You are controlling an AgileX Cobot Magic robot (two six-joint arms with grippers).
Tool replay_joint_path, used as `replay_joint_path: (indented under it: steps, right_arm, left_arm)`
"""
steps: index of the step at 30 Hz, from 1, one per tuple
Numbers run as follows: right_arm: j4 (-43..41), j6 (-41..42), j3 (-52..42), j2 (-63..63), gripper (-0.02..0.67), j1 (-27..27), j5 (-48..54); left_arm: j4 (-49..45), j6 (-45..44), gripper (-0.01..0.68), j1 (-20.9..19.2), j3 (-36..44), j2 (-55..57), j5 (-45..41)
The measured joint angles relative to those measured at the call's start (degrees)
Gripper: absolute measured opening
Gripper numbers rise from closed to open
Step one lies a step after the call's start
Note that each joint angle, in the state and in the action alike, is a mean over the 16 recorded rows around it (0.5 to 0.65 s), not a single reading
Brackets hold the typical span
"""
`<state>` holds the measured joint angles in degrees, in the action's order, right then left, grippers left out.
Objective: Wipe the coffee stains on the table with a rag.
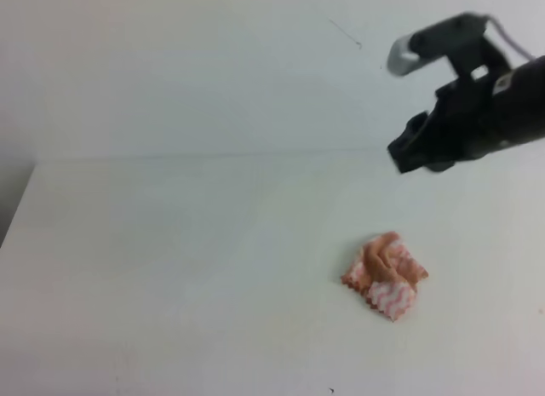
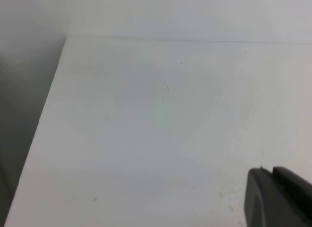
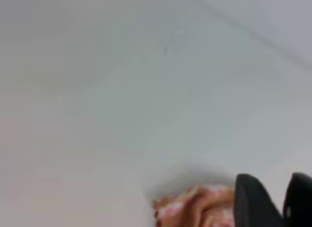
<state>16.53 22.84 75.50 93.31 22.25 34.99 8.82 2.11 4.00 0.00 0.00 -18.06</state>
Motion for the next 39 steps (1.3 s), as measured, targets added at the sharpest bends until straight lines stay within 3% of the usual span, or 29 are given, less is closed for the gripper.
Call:
replay_joint_path:
  steps: [7, 11, 18, 29, 39]
  right_arm:
    - [-11.8, -6.13, -0.34, -15.17, 0.061, -0.04, 4.83]
    - [-18.52, -10.76, -3.83, -23.43, 0.015, -0.04, 7.27]
    - [-25.06, -19.06, -18.76, -38.47, 0.003, -0.04, 5.91]
    - [-24.93, -26.09, -49.16, -65.66, 0.001, -0.04, -7.61]
    - [-23.78, -26.46, -56.75, -78.15, 0.0, -0.04, -6.63]
  left_arm:
    - [0.0, -0.01, -0.001, 0.0, 0.0, 0.0, 0.24]
    - [0.0, -0.02, -0.001, 0.0, 0.0, 0.0, 0.24]
    - [0.0, -0.02, -0.001, 0.0, 0.0, 0.0, 0.24]
    - [0.0, -0.02, -0.001, 0.0, 0.0, 0.0, 0.24]
    - [0.0, -0.01, -0.001, 0.0, 0.0, 0.0, 0.06]
